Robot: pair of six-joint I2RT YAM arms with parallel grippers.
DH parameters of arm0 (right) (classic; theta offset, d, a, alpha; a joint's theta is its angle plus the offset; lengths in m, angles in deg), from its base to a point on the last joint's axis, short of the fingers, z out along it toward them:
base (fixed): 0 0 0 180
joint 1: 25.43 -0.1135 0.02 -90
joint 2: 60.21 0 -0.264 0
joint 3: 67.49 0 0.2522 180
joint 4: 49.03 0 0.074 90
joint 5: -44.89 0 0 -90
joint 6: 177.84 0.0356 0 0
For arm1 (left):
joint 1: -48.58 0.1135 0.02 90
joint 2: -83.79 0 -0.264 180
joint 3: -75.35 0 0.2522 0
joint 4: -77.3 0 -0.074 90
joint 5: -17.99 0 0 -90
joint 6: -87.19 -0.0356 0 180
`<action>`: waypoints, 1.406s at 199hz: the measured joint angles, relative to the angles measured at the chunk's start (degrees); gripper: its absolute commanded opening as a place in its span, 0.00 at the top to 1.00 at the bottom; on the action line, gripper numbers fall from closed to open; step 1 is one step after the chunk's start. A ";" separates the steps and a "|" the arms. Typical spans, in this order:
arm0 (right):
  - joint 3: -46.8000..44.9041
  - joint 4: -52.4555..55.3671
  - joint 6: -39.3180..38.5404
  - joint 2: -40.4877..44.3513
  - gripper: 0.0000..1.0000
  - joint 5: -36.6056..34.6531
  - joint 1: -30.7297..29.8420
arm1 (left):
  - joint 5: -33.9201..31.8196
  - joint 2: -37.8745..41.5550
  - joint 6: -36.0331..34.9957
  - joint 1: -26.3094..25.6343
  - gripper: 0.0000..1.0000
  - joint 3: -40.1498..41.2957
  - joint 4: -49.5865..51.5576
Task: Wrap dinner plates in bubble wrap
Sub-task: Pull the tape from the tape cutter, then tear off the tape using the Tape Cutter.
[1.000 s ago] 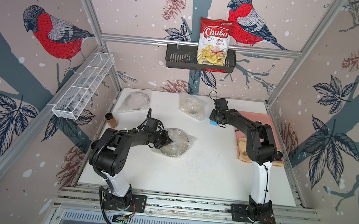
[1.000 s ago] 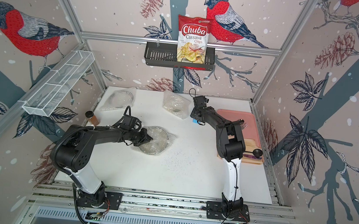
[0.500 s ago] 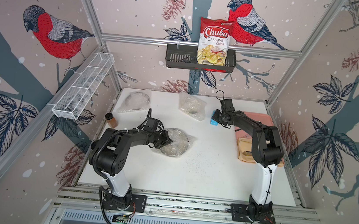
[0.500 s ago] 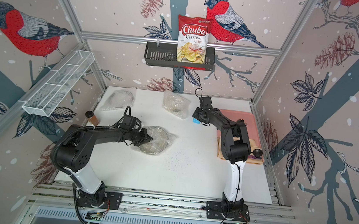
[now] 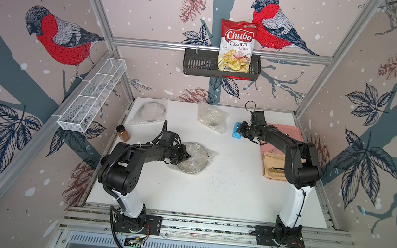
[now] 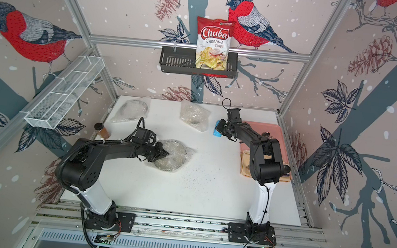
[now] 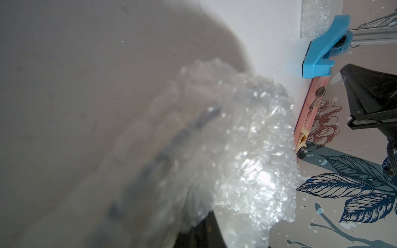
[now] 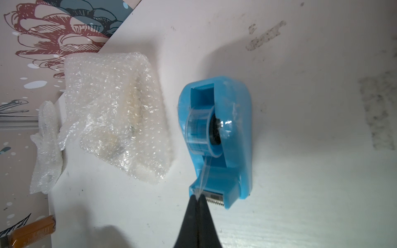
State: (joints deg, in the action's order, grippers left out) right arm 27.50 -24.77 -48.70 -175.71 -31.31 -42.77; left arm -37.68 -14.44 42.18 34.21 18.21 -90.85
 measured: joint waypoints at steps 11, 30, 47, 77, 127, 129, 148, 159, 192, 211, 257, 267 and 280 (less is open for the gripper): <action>-1.01 -0.37 0.26 0.96 1.00 0.57 0.11 | 0.02 0.02 0.00 0.00 1.00 0.20 -0.26; -2.78 -1.05 1.29 2.29 1.00 1.20 0.11 | 0.04 -0.02 0.00 0.00 1.00 0.17 -0.35; -4.33 -1.36 1.29 3.19 1.00 1.84 0.09 | 0.09 -0.09 0.00 0.02 1.00 0.22 -0.46; -7.89 -2.71 1.73 5.14 1.00 3.28 -0.04 | 0.15 -0.13 0.00 0.02 1.00 0.22 -0.48; -12.28 -4.66 3.08 8.24 1.00 4.87 -0.85 | 0.17 -0.13 0.02 0.02 1.00 0.35 -0.59; -12.44 -4.74 3.13 8.35 1.00 4.90 -0.92 | 0.20 -0.13 0.02 0.02 1.00 0.35 -0.59; -14.47 -5.70 3.26 9.62 1.00 5.25 -1.05 | 0.20 -0.11 0.02 0.02 1.00 0.55 -0.68; -15.61 -5.97 3.30 10.05 1.00 5.29 -1.14 | 0.20 -0.07 0.02 0.02 1.00 0.66 -0.79; -18.73 -6.93 3.43 10.34 1.00 5.64 -1.01 | 0.17 0.09 0.02 0.02 1.00 1.01 -1.25; -20.26 -7.26 3.45 10.58 1.00 5.75 -0.66 | 0.17 0.20 0.02 0.02 1.00 1.33 -1.73; -21.90 -9.51 4.24 11.39 1.00 7.39 0.00 | 0.17 0.31 0.04 0.02 1.00 2.01 -2.62; -22.60 -10.45 4.26 11.72 1.00 8.28 0.57 | 0.15 0.35 0.07 0.02 1.00 2.21 -3.04; -23.37 -11.17 4.28 12.07 1.00 9.46 1.44 | 0.20 0.35 0.09 0.02 1.00 2.43 -3.43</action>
State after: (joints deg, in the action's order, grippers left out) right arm 4.14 -35.94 -44.42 -163.65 -21.84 -41.33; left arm -37.49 -14.09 42.27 34.23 20.64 -94.29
